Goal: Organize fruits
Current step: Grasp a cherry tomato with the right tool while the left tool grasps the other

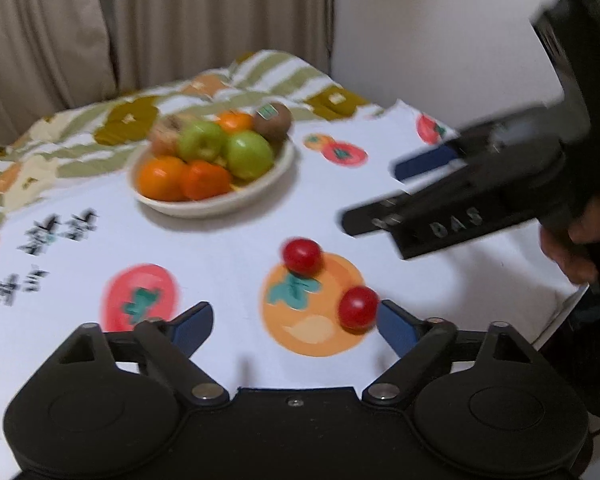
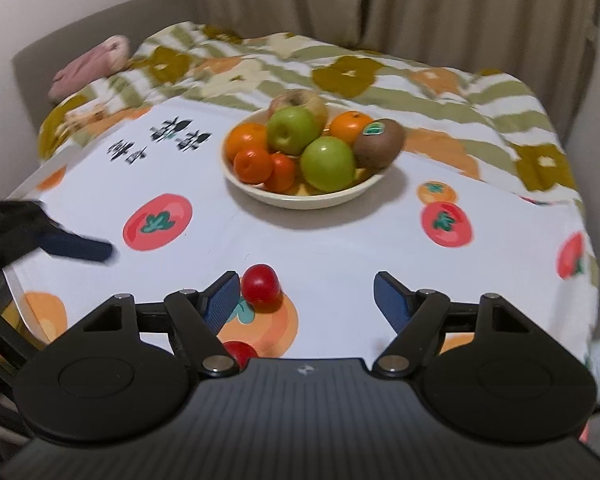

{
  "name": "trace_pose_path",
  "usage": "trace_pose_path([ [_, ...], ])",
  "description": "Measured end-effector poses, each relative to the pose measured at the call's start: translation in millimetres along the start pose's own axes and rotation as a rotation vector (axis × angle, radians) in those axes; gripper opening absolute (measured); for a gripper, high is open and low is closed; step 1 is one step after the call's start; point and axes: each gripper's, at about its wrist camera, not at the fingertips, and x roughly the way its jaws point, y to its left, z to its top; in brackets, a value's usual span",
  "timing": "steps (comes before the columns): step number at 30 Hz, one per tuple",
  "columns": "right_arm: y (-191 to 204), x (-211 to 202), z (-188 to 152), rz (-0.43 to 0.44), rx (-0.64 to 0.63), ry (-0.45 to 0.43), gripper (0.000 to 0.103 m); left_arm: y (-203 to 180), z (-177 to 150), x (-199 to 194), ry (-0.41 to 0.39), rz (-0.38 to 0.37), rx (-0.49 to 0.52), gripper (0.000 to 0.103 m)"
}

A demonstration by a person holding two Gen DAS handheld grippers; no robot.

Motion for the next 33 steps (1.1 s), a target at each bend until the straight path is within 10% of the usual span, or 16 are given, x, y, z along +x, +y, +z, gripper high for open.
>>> trace_pose_path([
  [19,0.1,53.0,-7.5,0.154,-0.074,0.037,0.072,-30.0,-2.9,51.3,0.052,-0.073,0.006,0.036],
  [33,8.5,73.8,-3.6,0.193,-0.052,0.08,0.049,-19.3,-6.7,46.8,0.056,-0.036,0.009,0.035],
])
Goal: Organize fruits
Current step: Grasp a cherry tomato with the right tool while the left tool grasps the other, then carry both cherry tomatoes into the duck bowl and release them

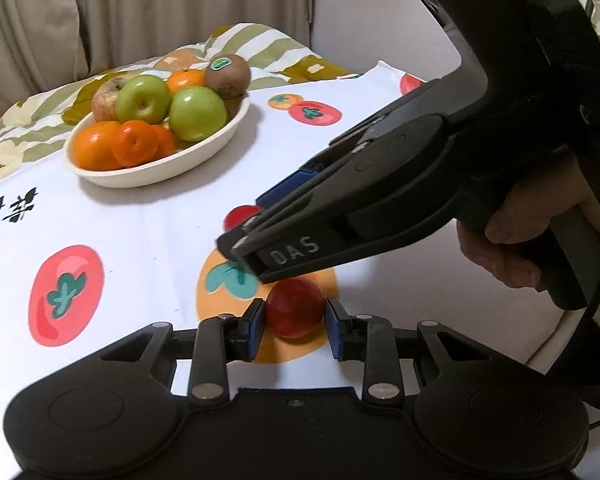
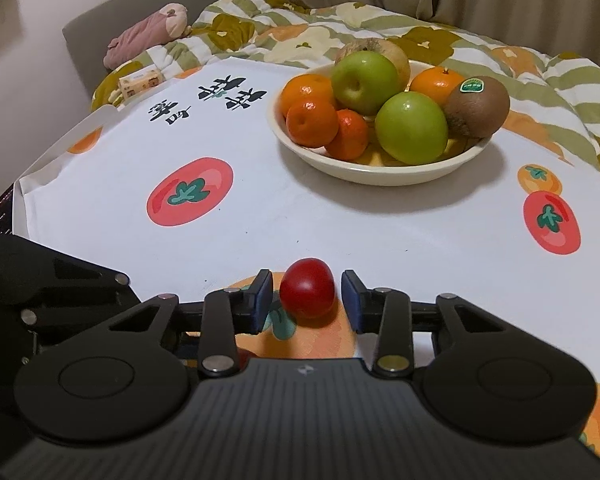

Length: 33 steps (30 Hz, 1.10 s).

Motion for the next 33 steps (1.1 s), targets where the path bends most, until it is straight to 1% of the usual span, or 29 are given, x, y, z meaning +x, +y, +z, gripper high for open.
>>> trace_pose_path([
  [2,1.3,1.1,0.2,-0.006,-0.003,0.004,0.045,4.3,-1.8,-2.3,0.001,0.01,-0.006,0.035],
  [10,7.1,-9.1,7.0,-0.037,0.027,-0.027,0.045,27.6,-8.4,-18.7,-0.009,0.061,-0.055,0.035],
  [14,14.1,-20.7,14.2,-0.055,0.049,-0.045,0.045,40.5,-8.7,-35.6,-0.025,0.068,-0.104,0.035],
  [21,35.0,-51.0,26.9,-0.083,0.09,-0.089,0.045,63.0,-3.4,-74.1,-0.057,0.111,-0.155,0.035],
  [25,49.9,-67.1,34.7,-0.106,0.108,-0.098,0.045,74.6,4.3,-97.3,-0.072,0.133,-0.162,0.035],
  [33,71.2,-97.4,57.2,-0.174,0.15,-0.133,0.045,102.5,35.1,-133.9,-0.131,0.134,-0.14,0.035],
])
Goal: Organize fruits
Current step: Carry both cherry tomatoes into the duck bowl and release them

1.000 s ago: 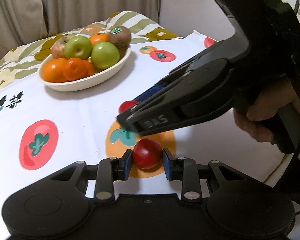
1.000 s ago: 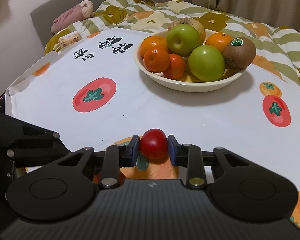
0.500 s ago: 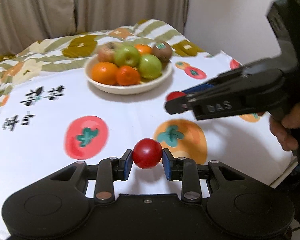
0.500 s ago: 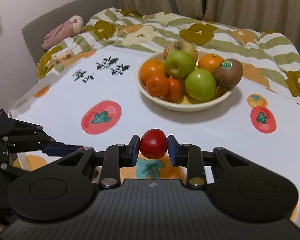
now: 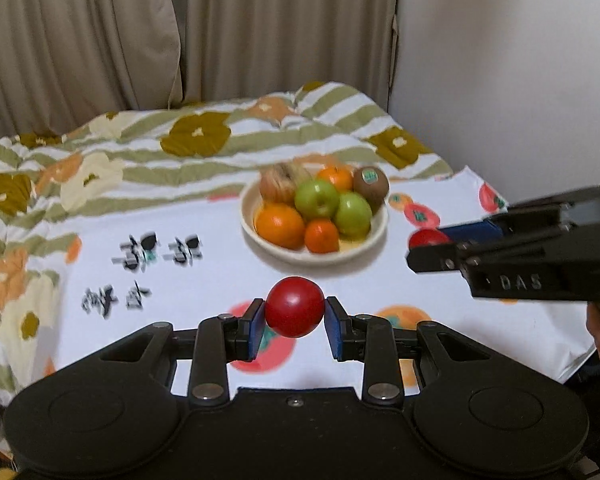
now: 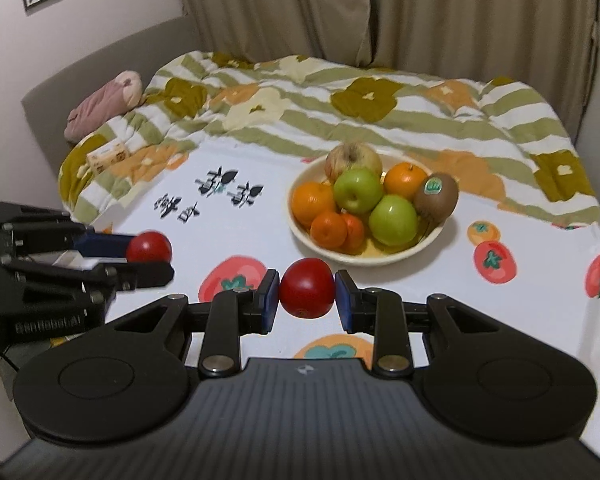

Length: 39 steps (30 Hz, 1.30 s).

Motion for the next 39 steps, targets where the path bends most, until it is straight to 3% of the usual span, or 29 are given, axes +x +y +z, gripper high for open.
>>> trace_pose_path([
  [7,2.2,-10.4,30.0,-0.048,0.012,-0.049,0.045,18.2,33.9,0.7,-0.04,-0.013,0.044,0.035],
  [13,-7.9,1.7,55.4,-0.057,0.018,-0.053,0.045,31.2,62.1,20.4,-0.049,-0.012,0.0,0.035],
  [25,-56.7,65.2,91.5,-0.064,0.0,-0.007,0.045,42.2,104.9,103.2,0.052,0.02,-0.041,0.035],
  [39,-90.4,132.4,100.2,-0.053,-0.04,0.059,0.045,41.6,114.0,195.5,0.178,0.057,-0.042,0.035],
])
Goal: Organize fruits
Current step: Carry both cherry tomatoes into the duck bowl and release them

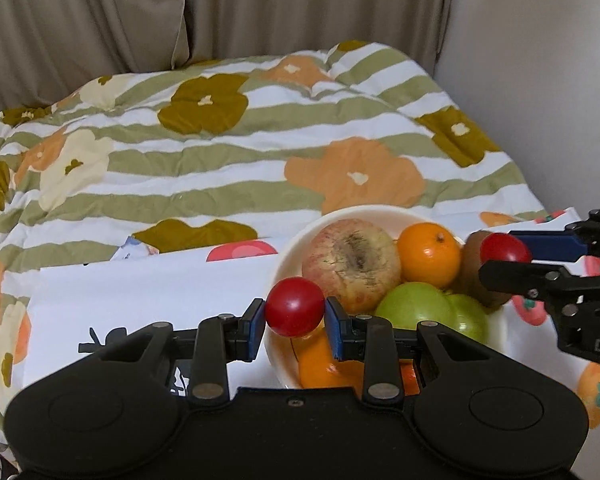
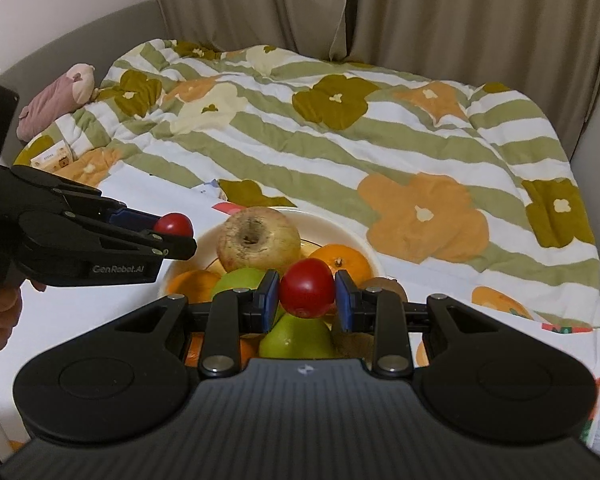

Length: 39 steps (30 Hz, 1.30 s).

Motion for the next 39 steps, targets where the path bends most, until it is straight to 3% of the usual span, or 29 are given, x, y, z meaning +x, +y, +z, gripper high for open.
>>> trace_pose_path([
  [8,-9.9,20.3,3.4,0.023,-0.002,0.032,0.045,1.3,2.4,19.5,0.036,0.014,-0.01,0.04],
  [9,-11.4,21.3,4.6,0.025,-0.003,0.033,0.045,1.9,2.3,18.9,0.03,0.015,-0.012,0.048],
  [11,-12.1,21.1,4.5,0.025,-0.001,0.033,0.045,3.1,1.4,14.8,0.011,0.008,-0.016,0.08],
  [35,-2.2,38.4,16.3,0.058,0.005,0.012,0.046,8.2,-23.0,-42.5,-0.073,0.052,-0.011,0.084],
  [37,-1.4,36.8,16.0,0.062,0.005,-0.007,0.058,8.8,-25.6,-45.7,-0.077,0.055,-0.014,0.084],
  [39,-0.2,32.1,15.3,0.049,0.018,-0.018,0.087,8.9,-28.3,-49.4,-0.082,0.06,-0.015,0.084],
])
